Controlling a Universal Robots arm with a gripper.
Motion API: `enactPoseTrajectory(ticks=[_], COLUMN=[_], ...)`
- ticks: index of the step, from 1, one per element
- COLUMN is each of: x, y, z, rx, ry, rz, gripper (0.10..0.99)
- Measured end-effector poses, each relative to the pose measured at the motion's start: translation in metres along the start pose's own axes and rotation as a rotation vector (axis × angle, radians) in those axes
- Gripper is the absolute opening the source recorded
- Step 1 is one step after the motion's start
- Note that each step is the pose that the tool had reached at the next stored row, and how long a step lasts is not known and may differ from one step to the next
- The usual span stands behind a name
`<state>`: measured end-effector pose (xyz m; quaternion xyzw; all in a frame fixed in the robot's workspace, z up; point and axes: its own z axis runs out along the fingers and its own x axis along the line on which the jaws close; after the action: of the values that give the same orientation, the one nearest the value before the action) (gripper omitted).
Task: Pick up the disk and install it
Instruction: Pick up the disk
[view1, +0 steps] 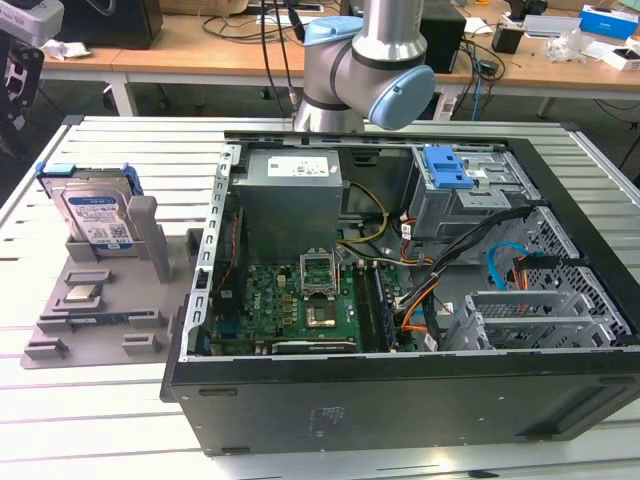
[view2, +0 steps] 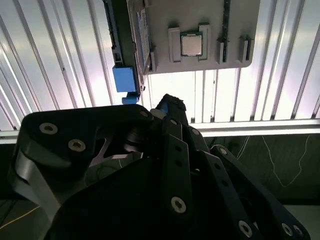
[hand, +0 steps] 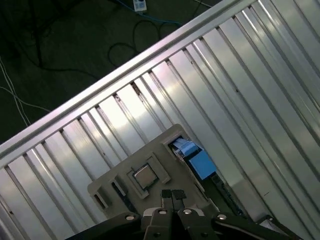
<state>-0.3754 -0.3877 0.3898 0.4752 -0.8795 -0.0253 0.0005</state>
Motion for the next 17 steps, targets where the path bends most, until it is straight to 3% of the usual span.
enactPoseTrajectory(ticks=[6,13,17], x=[0.0000,0.0000,0.0000], y=[0.0000,0.0000,0.0000], z=[0.0000,0.0000,0.0000], rx=[-0.002,-0.007,-0.008], ry=[0.0044,0.0131,0.0162], rz=[-0.099,-0.292,-0.361], gripper=[0.102,0.102,0.102])
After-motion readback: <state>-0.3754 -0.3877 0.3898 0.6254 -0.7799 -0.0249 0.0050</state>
